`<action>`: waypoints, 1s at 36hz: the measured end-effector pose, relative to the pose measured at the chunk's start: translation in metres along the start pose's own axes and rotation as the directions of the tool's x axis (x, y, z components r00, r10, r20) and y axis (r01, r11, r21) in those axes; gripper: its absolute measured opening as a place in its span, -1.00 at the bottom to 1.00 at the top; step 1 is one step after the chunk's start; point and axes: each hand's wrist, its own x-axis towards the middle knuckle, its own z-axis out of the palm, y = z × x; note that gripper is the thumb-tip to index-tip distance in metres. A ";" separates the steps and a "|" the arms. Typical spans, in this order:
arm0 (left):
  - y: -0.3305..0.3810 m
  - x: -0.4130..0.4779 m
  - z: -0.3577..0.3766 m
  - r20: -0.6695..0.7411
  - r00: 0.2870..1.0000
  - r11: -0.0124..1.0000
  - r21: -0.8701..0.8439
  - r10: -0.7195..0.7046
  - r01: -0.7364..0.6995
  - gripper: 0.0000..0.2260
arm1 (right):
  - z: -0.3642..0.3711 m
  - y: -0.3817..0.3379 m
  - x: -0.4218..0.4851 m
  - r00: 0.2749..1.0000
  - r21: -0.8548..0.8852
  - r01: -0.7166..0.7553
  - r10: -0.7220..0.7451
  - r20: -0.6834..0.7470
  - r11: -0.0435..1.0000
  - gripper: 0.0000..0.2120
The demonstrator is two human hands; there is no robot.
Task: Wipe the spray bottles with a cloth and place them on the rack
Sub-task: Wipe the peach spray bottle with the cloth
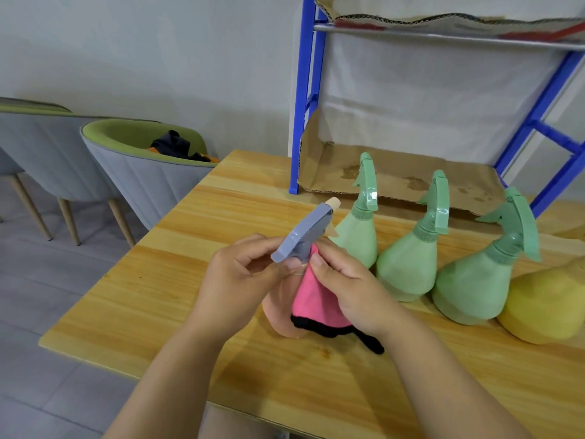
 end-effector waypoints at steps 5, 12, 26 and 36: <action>-0.006 -0.001 0.000 0.043 0.999 0.996 0.087 0.030 -0.034 -0.77 | 0.003 0.007 -0.009 0.996 -0.080 -0.079 0.076 -0.037 0.994 -0.59; -0.007 -0.004 0.005 -0.021 0.999 0.994 0.101 0.047 -0.044 -0.77 | 0.010 0.001 -0.019 0.990 -0.279 -0.078 0.042 -0.132 0.957 -0.70; -0.009 -0.011 0.024 -0.157 0.985 0.953 0.303 0.069 -0.018 -0.70 | 0.013 -0.005 -0.050 0.938 -0.263 -0.060 -0.036 -0.345 0.963 -0.63; -0.042 -0.017 -0.006 0.075 0.995 0.998 -0.005 -0.067 0.068 -0.57 | 0.020 0.001 -0.062 0.924 -0.301 -0.029 -0.089 -0.372 0.953 -0.59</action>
